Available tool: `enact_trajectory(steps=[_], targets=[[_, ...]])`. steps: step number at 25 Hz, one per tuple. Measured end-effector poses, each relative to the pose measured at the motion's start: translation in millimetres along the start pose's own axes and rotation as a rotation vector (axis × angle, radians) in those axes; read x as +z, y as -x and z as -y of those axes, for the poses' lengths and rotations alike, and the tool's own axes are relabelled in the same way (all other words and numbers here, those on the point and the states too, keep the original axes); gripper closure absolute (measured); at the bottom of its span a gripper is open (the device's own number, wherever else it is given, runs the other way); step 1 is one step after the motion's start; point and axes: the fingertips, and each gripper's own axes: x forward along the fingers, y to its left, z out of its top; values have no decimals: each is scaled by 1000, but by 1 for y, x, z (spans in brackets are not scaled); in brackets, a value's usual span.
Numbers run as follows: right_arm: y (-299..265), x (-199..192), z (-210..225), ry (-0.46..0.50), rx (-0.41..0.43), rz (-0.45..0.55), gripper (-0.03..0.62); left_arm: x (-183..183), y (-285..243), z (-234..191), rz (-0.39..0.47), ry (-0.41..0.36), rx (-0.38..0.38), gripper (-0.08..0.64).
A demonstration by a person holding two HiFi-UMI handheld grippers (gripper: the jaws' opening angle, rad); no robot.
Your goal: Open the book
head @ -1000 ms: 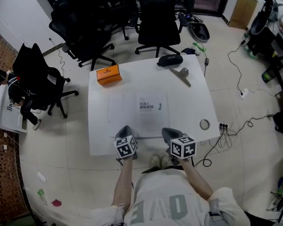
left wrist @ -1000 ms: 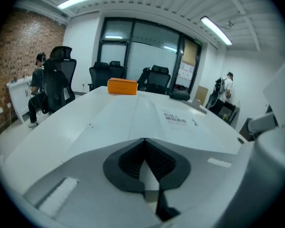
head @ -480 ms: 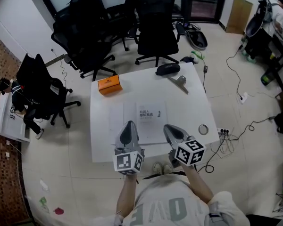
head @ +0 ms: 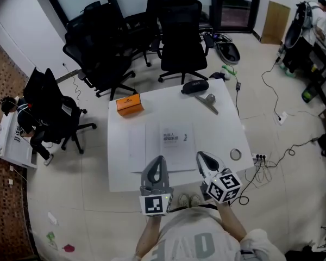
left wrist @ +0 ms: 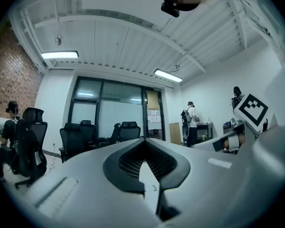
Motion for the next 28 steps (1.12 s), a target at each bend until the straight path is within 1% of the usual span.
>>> enact_trajectory(steps=[4,8,12,14,16,18,22,25,28], targets=[[4,-12,6,-43,-31,-15,589,-12,0,0,-16,59,-52,543],[7,-18,1,-37,-32,-16,589,-14,9,-7,-13,82,-65,543],[16,-26,-14,-31,-3,-20,589,-15,23,-13,-7,76,-40,543],[29,-38,-21,-22,6,-42,589,-23,37,-14,-10,78,-14,543],[46,-51,-21,-28,-2,-63,589,-33,50,-9,-22,96,0,543],[72,-58,-20,-39,-15,-64,589,-31,67,5,-17,100,-8,543],[133,-65,-18,-52,-32,-59,589,-19,105,31,10,90,15,543],[182,-68,-21,-62,-39,-65,589,-9,130,58,11,65,12,543],[202,-63,-20,-55,-55,-33,589,2,137,71,31,43,2,543]])
